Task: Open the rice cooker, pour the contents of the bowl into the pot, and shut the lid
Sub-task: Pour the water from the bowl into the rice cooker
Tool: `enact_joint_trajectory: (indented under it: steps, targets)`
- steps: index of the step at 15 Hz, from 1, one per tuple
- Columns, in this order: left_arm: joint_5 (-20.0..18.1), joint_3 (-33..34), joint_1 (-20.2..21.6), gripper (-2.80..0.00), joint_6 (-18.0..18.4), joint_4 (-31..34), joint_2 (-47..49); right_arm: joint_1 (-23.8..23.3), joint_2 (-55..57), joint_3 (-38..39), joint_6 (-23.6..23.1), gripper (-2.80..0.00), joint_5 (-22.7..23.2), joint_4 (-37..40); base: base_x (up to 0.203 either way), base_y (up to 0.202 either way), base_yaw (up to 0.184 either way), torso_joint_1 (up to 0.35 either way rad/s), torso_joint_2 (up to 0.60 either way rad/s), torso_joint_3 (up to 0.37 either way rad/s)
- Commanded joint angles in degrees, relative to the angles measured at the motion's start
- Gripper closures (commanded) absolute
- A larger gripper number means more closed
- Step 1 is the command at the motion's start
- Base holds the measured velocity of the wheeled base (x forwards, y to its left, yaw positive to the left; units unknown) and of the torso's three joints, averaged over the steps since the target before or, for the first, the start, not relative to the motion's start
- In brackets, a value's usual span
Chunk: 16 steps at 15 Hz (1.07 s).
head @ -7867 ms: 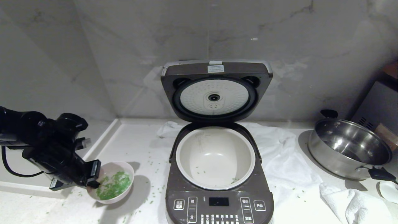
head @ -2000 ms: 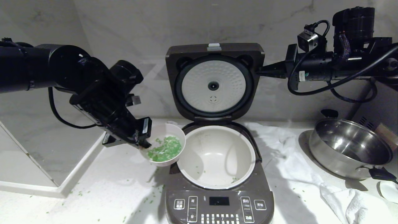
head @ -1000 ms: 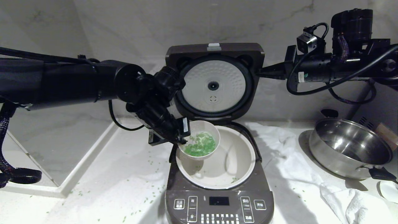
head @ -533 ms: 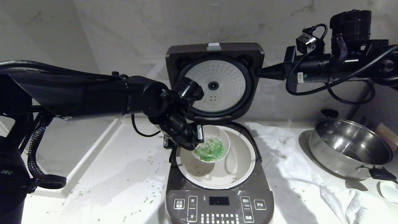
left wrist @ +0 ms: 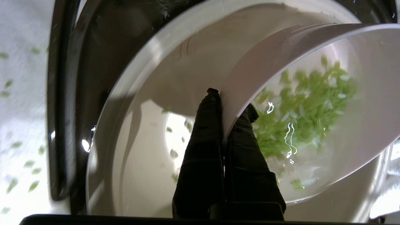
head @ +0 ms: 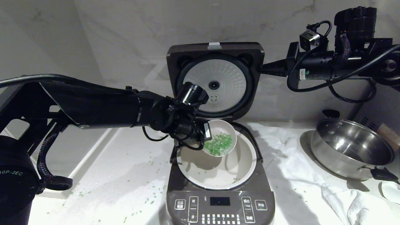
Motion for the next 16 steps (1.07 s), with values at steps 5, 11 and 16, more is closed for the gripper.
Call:
enact_joint_trajectory:
  steps: [5, 11, 16]
  targets:
    - [6.2, 12.0, -3.1, 0.00, -0.1, -23.7, -0.3, 0.0, 0.6, 0.0, 0.2, 0.00, 0.2, -0.1, 0.000, 0.000, 0.000, 0.000, 0.00, 0.000]
    - [6.3, 25.7, -4.4, 0.00, 0.3, -56.0, -0.3, 0.1, 0.8, 0.0, 0.2, 0.00, 0.3, -0.2, 0.000, 0.000, 0.000, 0.000, 0.00, 0.000]
    - [2.7, 41.3, -4.3, 0.00, 2.5, -98.1, 4.7, 0.4, 1.3, -0.1, 0.2, 0.00, 0.3, -0.2, 0.000, 0.000, 0.000, 0.000, 0.00, 0.000]
